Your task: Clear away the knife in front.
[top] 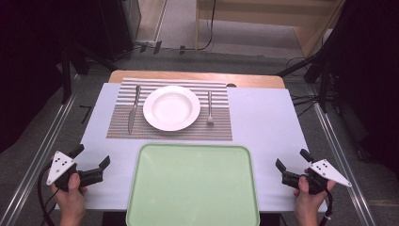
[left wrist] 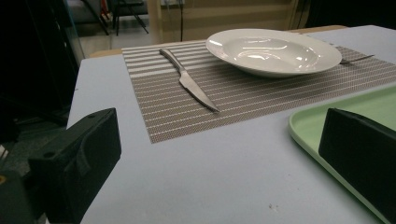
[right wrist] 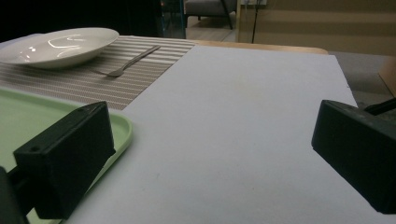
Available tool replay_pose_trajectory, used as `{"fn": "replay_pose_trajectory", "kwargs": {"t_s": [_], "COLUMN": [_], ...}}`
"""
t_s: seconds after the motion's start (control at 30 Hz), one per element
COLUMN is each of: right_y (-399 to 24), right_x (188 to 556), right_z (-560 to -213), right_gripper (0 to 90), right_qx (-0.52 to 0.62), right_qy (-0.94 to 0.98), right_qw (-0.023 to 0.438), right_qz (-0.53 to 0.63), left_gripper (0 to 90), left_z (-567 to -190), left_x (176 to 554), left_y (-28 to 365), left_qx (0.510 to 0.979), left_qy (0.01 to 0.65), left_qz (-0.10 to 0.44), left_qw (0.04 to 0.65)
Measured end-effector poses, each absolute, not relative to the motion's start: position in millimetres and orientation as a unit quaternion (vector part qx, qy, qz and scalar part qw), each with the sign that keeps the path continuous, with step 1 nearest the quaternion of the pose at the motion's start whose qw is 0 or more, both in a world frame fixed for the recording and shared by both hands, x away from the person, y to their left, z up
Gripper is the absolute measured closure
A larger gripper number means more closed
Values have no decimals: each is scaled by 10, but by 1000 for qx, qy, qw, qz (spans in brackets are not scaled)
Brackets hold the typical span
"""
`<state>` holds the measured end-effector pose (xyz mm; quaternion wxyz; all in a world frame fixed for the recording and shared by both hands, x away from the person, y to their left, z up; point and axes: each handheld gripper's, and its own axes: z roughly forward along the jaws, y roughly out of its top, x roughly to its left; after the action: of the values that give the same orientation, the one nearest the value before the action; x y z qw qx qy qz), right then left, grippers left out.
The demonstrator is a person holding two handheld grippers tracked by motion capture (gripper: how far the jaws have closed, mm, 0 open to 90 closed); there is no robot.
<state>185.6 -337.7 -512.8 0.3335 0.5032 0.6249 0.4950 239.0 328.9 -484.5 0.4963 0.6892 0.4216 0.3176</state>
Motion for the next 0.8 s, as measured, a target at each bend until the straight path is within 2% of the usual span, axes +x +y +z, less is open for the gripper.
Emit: {"fn": "replay_pose_trajectory", "kwargs": {"t_s": [0.23, 0.47, 0.8], "right_y": [-3350, -3348, -3353], "right_x": [1837, 1864, 1863], "right_z": [-5125, -5151, -5154], "right_gripper": [0, 0, 0], "right_qx": [504, 501, 497], "right_qy": [624, 625, 627], "right_qw": [340, 337, 336], "right_qz": [491, 495, 497], "left_gripper": [0, 0, 0], "left_z": [-4747, -4559, -4382], "left_x": [2402, 2427, 2615], "left_y": [3200, 2984, 2839], "left_qx": [686, 704, 709], "left_qy": [426, 406, 396], "left_qz": [302, 293, 301], "left_qw": [507, 504, 500]}}
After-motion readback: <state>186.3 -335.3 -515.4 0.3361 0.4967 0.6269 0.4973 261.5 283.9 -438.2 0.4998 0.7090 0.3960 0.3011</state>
